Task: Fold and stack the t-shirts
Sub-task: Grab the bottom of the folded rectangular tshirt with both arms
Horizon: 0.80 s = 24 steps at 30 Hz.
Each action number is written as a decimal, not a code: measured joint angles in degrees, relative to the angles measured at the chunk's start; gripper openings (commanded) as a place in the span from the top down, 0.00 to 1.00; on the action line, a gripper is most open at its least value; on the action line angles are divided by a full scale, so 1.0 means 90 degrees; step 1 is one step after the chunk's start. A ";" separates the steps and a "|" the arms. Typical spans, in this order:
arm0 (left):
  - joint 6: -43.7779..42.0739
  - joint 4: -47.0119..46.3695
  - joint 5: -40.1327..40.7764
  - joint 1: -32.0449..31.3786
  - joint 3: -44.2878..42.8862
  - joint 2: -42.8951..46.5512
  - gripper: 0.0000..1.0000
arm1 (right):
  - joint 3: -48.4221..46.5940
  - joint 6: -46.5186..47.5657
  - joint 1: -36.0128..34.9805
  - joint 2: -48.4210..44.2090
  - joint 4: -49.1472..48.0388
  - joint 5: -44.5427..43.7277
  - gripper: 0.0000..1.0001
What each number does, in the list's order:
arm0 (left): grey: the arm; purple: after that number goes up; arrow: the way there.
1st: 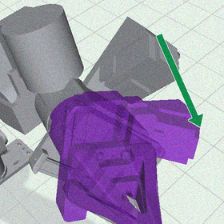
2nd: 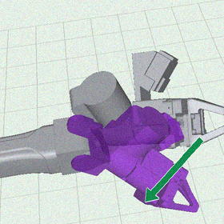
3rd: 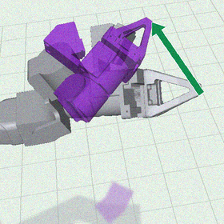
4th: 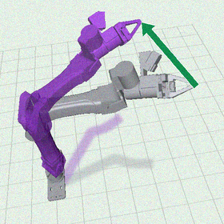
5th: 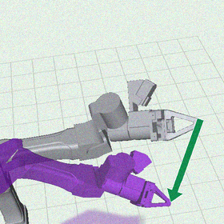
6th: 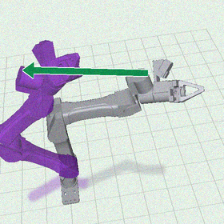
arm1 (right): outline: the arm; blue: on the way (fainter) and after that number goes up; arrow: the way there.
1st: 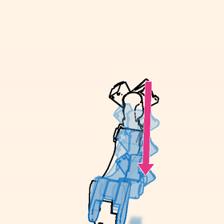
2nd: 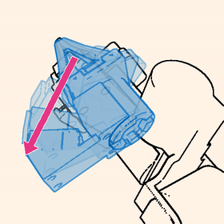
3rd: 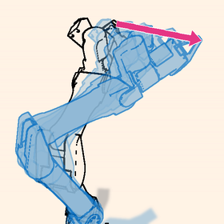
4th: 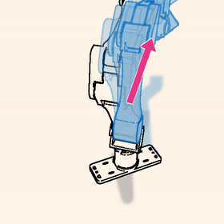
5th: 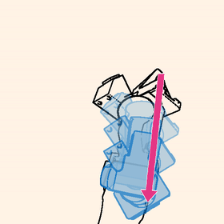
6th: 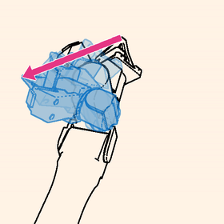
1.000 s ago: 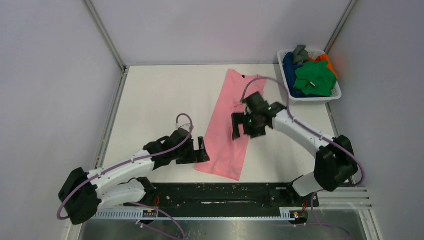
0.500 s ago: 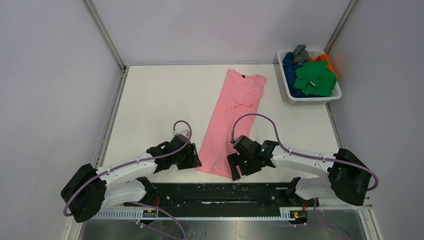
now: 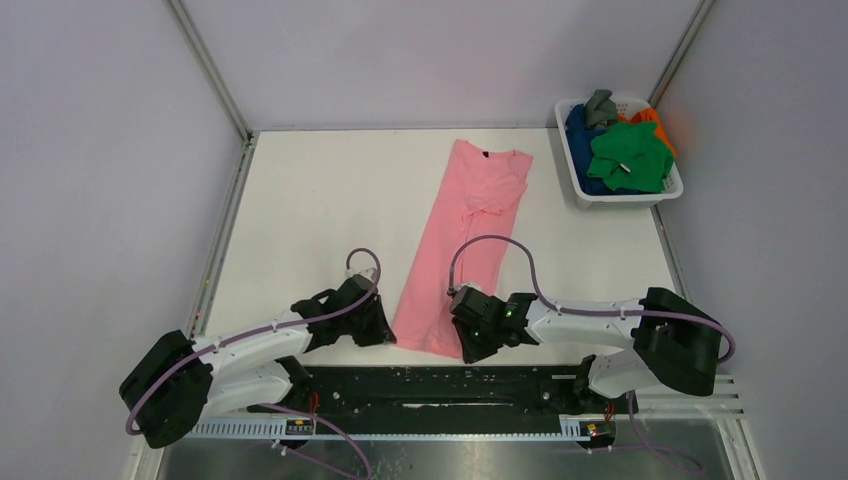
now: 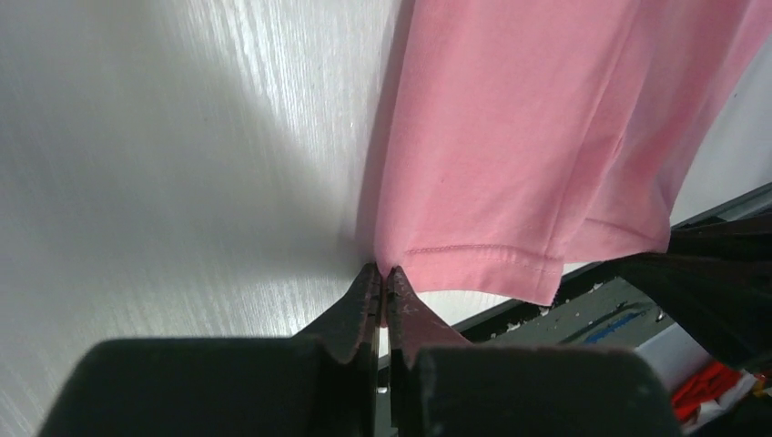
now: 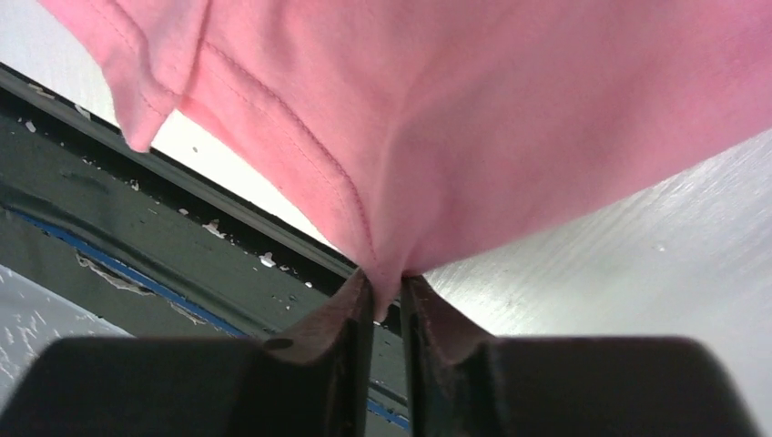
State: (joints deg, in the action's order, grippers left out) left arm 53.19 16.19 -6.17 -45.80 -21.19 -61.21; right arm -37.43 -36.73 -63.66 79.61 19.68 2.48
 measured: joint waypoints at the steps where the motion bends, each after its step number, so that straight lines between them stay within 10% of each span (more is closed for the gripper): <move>1: 0.0039 0.0005 -0.0034 -0.0002 0.0051 0.0075 1.00 | 0.0032 -0.0078 -0.0044 -0.0010 -0.0012 -0.0007 0.83; 24: 0.0083 0.0459 -0.0440 -0.0396 -0.0180 0.0976 1.00 | 0.0153 -0.0576 -0.0602 -0.0687 0.0466 -0.0199 1.00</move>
State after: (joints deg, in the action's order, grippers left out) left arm 53.93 20.32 -10.13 -49.36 -22.81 -52.42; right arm -36.05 -41.91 -69.08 73.43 23.88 0.69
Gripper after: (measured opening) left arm 0.018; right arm 0.088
